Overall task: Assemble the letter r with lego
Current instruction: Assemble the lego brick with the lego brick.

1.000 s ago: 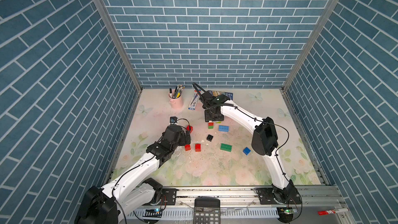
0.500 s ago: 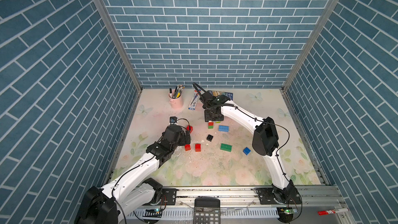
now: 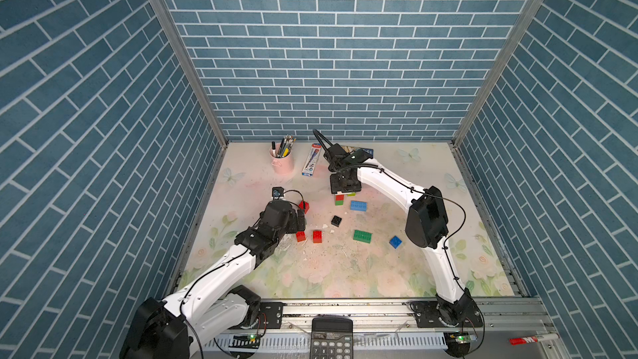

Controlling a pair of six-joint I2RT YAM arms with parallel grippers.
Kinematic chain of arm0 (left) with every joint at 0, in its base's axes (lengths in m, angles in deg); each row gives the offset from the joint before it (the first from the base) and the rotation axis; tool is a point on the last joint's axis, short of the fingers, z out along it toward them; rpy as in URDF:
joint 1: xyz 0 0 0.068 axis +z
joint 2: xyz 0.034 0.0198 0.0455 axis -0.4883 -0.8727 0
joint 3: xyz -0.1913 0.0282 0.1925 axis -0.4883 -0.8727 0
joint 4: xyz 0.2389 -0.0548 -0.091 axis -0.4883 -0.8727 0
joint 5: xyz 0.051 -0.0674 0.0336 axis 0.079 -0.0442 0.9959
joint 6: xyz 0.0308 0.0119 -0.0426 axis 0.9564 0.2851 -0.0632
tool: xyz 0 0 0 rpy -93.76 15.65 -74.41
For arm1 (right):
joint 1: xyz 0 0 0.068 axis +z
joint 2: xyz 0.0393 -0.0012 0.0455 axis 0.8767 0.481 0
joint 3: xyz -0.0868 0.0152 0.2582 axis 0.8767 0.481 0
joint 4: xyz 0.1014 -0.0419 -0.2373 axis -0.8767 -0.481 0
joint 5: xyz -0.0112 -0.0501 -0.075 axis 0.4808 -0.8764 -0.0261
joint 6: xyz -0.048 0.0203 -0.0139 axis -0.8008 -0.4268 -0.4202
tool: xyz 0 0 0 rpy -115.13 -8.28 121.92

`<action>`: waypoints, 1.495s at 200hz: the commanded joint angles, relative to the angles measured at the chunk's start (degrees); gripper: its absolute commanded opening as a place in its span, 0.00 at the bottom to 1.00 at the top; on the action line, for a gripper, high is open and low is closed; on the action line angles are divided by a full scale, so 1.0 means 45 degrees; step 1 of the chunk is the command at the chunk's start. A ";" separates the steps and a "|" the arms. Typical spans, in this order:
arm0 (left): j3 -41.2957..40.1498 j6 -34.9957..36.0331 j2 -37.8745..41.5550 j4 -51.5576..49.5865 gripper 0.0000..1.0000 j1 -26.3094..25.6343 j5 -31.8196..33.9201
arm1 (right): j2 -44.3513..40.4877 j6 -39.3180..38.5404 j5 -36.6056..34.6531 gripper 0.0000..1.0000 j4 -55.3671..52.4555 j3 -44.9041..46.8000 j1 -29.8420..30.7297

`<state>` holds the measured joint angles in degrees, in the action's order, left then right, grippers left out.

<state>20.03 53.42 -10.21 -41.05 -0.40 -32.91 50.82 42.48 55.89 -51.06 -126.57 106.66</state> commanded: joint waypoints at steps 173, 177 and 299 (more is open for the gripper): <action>0.0193 -0.0134 -0.0419 -0.0496 1.00 0.0080 0.0360 | 0.3442 -0.1508 0.0192 0.03 -0.2663 -0.1184 -0.0153; 0.0206 -0.0134 -0.0431 -0.0489 1.00 0.0075 0.0369 | 0.3507 -0.1529 0.0173 0.03 -0.2724 -0.1263 -0.0143; 0.0750 -0.0025 -0.0315 -0.0762 1.00 0.0080 0.0428 | 0.2538 -0.1402 -0.0032 0.12 -0.2620 -0.2690 -0.0109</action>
<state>21.93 53.18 -12.31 -43.13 -0.40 -31.75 58.43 37.43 56.04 -57.16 -139.29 106.24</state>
